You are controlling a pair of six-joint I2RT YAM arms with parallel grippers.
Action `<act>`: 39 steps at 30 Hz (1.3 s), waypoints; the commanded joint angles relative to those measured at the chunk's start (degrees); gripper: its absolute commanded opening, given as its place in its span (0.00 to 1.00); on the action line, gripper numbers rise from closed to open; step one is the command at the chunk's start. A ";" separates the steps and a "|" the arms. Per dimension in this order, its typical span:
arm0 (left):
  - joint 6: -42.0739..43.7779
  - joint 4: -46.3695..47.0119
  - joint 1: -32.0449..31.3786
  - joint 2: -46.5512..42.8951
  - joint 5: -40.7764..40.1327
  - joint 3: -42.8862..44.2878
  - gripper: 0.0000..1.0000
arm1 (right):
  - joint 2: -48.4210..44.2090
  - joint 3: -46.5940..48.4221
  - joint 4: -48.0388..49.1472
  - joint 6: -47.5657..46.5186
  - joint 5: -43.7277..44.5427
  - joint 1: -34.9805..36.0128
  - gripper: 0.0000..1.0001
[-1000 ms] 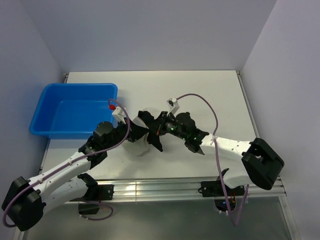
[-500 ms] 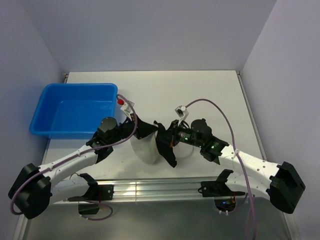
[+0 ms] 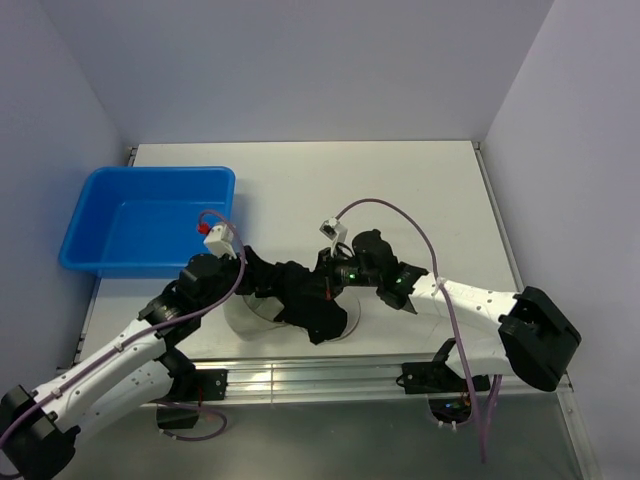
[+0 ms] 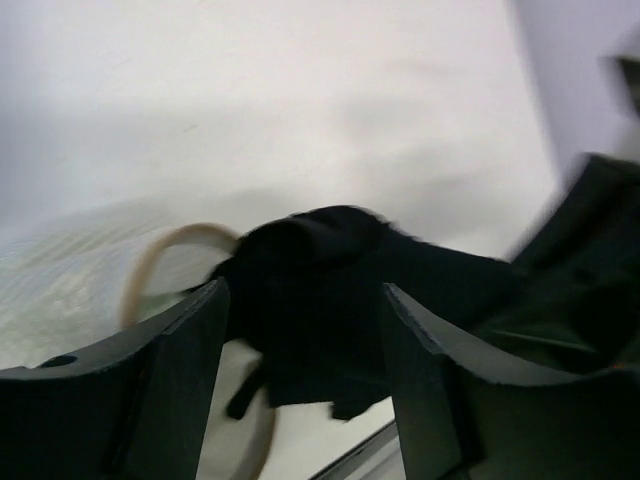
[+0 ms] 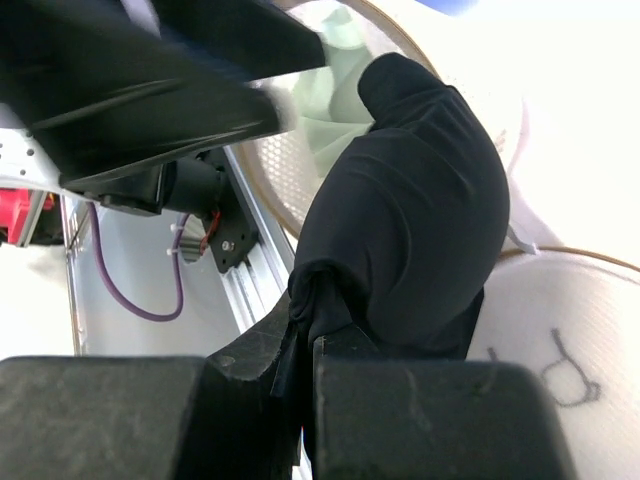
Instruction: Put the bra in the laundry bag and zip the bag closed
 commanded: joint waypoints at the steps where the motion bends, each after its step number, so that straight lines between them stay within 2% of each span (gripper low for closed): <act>1: 1.43 -12.66 0.11 2.58 -10.67 7.33 0.66 | 0.89 3.91 2.97 -1.74 -0.22 1.55 0.00; 4: 0.12 -17.88 0.11 3.99 -21.46 11.29 0.68 | 0.99 4.79 0.60 -3.94 0.84 2.34 0.00; 11: 0.38 -24.57 -0.33 3.46 -32.84 16.67 0.70 | -2.52 4.44 -0.99 -7.37 1.82 2.34 0.00; 13: 1.52 -25.01 -0.33 4.51 -31.45 17.11 0.70 | -2.62 4.17 -0.28 -7.37 1.12 2.34 0.00; 17: 3.18 -22.73 -0.24 10.91 -19.09 17.90 0.65 | -3.05 3.30 0.15 -7.64 0.41 2.34 0.00; 21: 6.79 -22.10 0.98 16.64 -11.86 20.62 0.62 | -4.81 2.94 -0.37 -8.07 0.59 2.34 0.00; 26: 10.13 -23.95 3.00 22.87 -8.16 23.44 0.60 | -6.22 2.33 0.07 -8.16 0.06 2.34 0.00; 28: 10.40 -24.39 3.71 24.20 -7.19 24.31 0.49 | -6.74 1.98 0.25 -8.16 -0.38 2.34 0.00; 29: 10.40 -23.26 3.71 24.90 -6.75 24.41 0.33 | -7.10 1.45 0.51 -8.42 -0.38 2.34 0.00; 32: 10.40 -18.54 3.63 26.14 -2.02 25.11 0.00 | -8.59 1.71 -1.85 -10.61 0.31 2.34 0.00; 35: 8.65 -11.67 2.92 25.70 4.40 24.15 0.00 | -12.36 1.36 -4.31 -13.43 1.20 2.34 0.00; 36: 7.86 -6.60 1.88 25.61 5.98 23.45 0.00 | -14.29 1.27 -5.11 -14.31 1.29 2.34 0.00; 39: 5.75 0.36 -0.58 25.35 8.54 22.74 0.00 | -17.19 2.41 -9.24 -17.38 2.69 2.34 0.00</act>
